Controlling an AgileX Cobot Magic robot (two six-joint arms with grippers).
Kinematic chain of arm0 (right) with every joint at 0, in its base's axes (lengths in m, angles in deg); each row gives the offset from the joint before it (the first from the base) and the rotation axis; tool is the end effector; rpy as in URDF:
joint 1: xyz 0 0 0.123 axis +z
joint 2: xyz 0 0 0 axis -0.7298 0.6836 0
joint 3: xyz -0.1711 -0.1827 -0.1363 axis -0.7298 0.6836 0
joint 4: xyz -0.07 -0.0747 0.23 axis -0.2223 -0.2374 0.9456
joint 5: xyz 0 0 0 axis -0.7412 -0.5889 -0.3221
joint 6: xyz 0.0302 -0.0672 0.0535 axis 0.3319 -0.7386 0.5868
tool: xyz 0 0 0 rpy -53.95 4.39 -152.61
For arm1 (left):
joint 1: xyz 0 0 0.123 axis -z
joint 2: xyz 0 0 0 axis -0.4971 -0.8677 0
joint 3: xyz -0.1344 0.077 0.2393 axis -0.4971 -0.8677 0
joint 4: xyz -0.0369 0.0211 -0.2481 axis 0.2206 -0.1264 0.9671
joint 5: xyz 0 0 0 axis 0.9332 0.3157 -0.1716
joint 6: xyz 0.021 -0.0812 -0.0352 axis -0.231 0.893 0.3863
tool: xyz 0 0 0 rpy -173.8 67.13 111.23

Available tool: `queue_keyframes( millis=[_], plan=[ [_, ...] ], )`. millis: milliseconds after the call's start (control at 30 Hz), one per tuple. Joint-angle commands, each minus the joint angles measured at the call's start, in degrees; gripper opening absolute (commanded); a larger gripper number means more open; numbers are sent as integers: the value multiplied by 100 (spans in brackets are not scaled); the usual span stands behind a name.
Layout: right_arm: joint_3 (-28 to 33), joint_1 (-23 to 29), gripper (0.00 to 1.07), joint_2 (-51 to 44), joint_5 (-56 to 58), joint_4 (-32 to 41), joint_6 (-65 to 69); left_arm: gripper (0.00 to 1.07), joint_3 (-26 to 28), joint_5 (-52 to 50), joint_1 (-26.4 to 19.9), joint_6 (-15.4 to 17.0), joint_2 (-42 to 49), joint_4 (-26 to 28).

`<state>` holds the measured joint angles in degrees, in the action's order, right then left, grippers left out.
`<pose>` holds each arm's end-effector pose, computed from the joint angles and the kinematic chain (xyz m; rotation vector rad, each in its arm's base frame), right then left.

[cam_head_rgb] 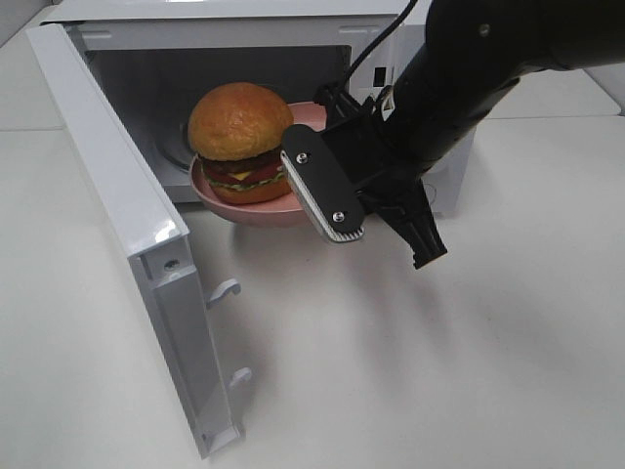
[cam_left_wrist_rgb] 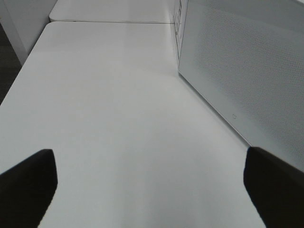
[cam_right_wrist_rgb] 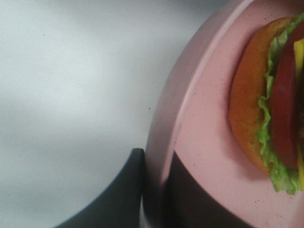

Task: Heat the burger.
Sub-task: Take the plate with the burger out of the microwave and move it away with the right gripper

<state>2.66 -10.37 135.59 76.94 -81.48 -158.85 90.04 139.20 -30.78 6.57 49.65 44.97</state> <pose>0.2909 0.2157 0.2155 -2.2871 1.2434 -0.3171 -0.0082 -0.0037 0.2812 0.0130 2.0300 -0.0248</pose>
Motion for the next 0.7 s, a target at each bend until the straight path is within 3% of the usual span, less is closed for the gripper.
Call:
queue_keyframes(
  millis=[33,700],
  plan=[
    [138,-126,0,-327,-510,34,143,100,0,0,-11,34,-34,11],
    [2103,-109,0,-2544,-498,-57,223,100,0,0,-11,34,-34,11]
  ],
)
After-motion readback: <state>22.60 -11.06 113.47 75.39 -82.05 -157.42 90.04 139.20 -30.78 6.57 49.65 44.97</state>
